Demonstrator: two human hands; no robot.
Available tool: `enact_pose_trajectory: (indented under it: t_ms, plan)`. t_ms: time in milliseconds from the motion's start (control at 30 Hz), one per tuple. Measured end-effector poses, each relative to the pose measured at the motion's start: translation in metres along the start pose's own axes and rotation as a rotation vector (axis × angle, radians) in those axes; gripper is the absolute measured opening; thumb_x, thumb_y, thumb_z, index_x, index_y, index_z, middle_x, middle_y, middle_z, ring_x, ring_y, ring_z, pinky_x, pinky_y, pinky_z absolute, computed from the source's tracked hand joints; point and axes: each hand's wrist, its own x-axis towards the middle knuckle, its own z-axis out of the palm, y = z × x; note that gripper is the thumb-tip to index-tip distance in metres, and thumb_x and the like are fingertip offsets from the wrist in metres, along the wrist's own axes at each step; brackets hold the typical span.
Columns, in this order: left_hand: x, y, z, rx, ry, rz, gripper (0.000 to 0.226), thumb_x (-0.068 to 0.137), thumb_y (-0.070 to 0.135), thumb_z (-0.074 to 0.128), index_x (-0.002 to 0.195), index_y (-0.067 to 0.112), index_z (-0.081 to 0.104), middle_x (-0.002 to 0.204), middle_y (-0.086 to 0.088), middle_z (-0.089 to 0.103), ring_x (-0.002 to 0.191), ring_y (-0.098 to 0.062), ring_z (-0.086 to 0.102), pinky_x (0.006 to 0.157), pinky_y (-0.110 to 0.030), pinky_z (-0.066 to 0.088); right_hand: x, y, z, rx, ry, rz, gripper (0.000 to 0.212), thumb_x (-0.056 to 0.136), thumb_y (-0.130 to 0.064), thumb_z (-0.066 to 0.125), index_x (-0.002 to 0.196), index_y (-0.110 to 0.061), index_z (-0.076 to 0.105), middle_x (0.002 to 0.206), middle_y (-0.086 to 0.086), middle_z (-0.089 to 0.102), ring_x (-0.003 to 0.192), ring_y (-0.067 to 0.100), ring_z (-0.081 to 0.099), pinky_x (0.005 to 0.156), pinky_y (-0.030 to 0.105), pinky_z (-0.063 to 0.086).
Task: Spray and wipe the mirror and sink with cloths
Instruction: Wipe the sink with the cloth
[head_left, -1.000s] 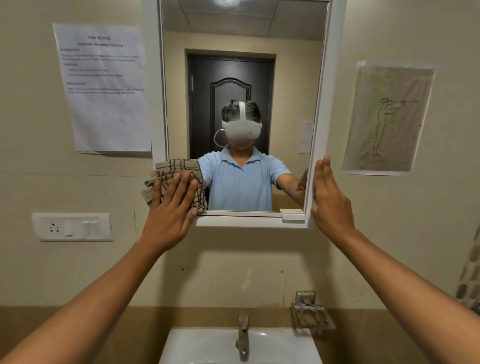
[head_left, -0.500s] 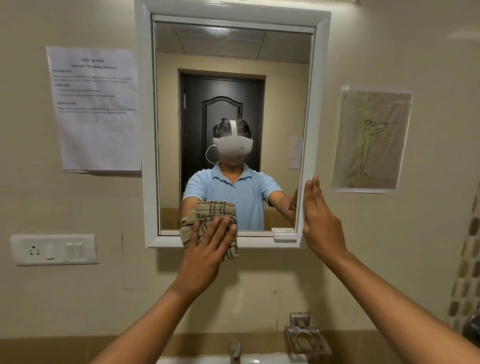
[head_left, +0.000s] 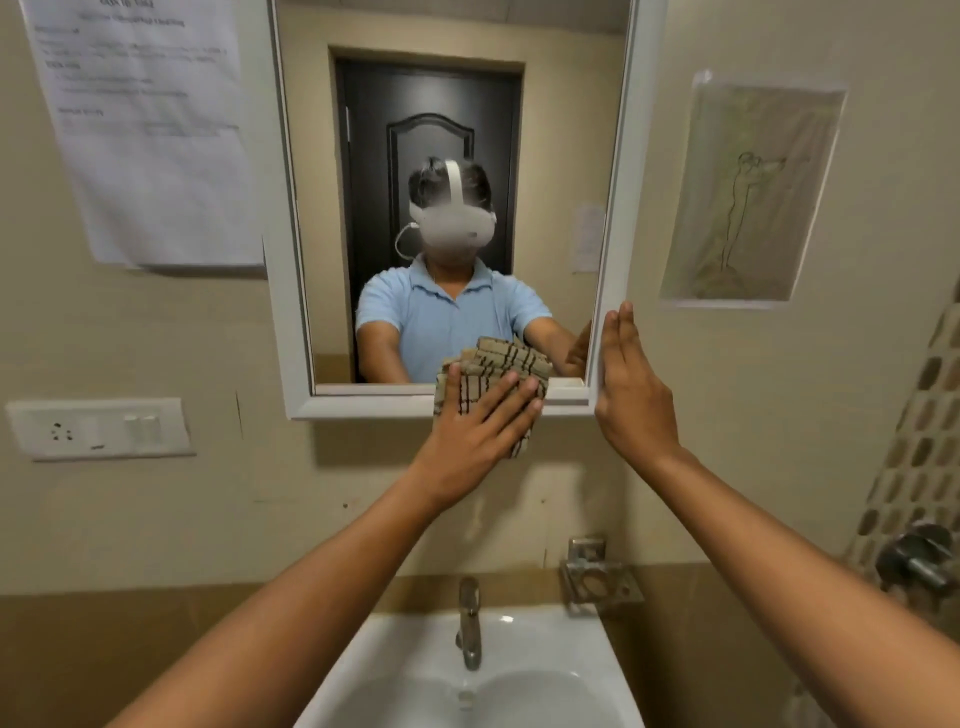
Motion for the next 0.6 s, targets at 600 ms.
enact_pose_trajectory:
  t_ms: [600]
  plan:
    - [-0.255, 0.085, -0.027, -0.849, -0.504, -0.817, 0.081, 0.075, -0.017, 0.046, 0.147, 0.021, 0.042, 0.153, -0.005, 0.042, 0.136, -0.030, 0.045, 0.111, -0.045, 0.036, -0.269, -0.061, 0.082, 0.154, -0.565, -0.013, 0.070, 0.100, -0.006, 0.036, 0.155, -0.023, -0.005, 0.160, -0.006, -0.016, 0.147, 0.008, -0.008, 0.119, 0.026, 0.011]
